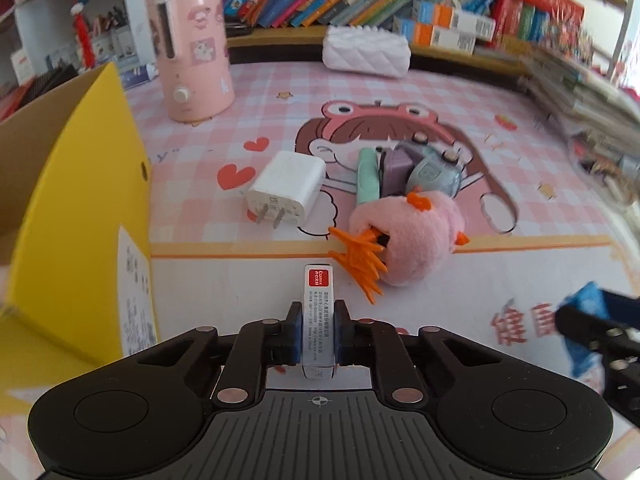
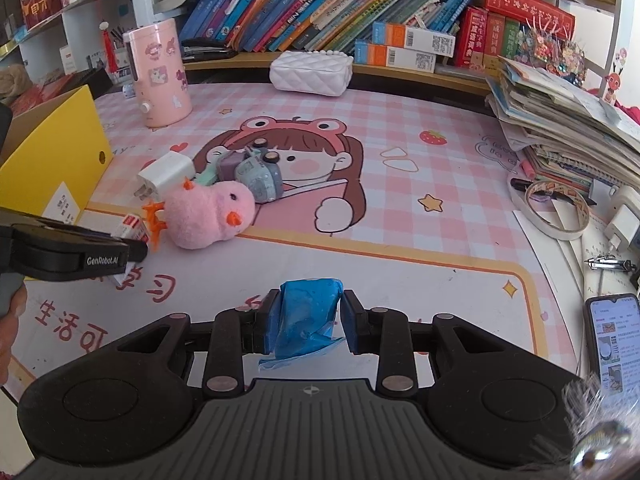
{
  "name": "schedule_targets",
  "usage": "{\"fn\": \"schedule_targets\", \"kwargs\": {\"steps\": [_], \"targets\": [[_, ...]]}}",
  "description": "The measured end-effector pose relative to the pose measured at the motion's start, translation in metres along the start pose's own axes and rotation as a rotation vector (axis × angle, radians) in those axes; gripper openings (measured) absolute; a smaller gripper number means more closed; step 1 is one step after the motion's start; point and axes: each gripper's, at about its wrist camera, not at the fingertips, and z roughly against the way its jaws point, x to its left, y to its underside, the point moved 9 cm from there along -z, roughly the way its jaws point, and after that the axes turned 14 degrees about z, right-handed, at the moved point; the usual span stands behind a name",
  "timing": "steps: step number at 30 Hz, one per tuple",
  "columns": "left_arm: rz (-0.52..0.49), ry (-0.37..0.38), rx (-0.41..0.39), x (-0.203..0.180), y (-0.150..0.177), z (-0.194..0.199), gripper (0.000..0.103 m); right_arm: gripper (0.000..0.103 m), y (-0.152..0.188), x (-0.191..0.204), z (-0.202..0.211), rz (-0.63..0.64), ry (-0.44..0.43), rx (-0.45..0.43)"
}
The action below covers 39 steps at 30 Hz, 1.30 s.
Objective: Organize objects
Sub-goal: 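Close left tool on the white medicine box and lift it, then carry the medicine box in left tool and cloth in right tool toward yellow box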
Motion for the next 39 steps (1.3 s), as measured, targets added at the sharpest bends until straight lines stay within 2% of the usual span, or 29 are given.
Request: {"fn": "schedule_targets", "kwargs": {"steps": [7, 12, 33, 39], "targets": [[0.042, 0.095, -0.067, 0.006, 0.002, 0.049, 0.013, 0.029, -0.003, 0.021, 0.011, 0.02, -0.007, -0.01], [0.05, 0.13, -0.107, 0.016, 0.012, 0.079, 0.013, 0.029, -0.004, 0.046, 0.021, 0.045, -0.028, -0.019], [0.165, 0.072, -0.173, 0.146, 0.071, 0.172, 0.013, 0.029, -0.004, 0.193, 0.085, 0.182, -0.109, -0.084], [0.178, 0.056, -0.17, 0.176, 0.089, 0.191, 0.013, 0.029, 0.002, 0.232, 0.1, 0.2, -0.131, -0.09]]}}
